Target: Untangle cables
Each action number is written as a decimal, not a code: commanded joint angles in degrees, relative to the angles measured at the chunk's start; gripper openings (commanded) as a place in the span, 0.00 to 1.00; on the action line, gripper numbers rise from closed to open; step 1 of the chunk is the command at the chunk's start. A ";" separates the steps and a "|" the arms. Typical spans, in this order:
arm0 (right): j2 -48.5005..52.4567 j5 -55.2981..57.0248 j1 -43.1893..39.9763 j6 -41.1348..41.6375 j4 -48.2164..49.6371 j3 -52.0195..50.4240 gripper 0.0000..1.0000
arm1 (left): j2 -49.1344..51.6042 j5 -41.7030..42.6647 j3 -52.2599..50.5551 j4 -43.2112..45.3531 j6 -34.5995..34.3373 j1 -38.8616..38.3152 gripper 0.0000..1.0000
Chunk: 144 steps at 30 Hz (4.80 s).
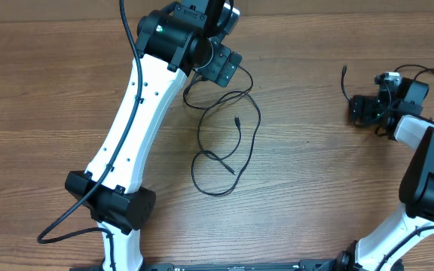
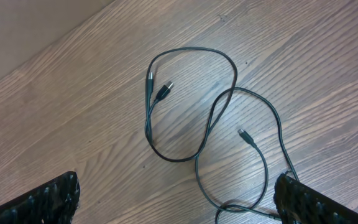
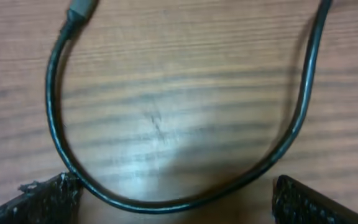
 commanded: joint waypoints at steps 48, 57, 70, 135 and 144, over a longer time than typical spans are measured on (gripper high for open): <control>5.97 -6.99 1.88 7.26 25.62 -1.90 1.00 | 0.35 0.50 0.81 0.07 0.26 0.22 1.00; -13.00 -6.62 1.88 0.33 5.05 -1.88 1.00 | 0.35 0.50 0.81 0.07 0.26 0.22 1.00; -20.22 16.24 1.29 -4.59 -14.12 -1.90 1.00 | 0.35 0.50 0.81 0.07 0.26 0.22 1.00; 16.79 4.13 -10.21 -4.00 20.13 -1.95 1.00 | 0.35 0.50 0.81 0.07 0.26 0.22 1.00; 16.83 3.02 -10.21 -3.93 26.86 -1.84 1.00 | 0.35 0.50 0.81 0.07 0.26 0.22 1.00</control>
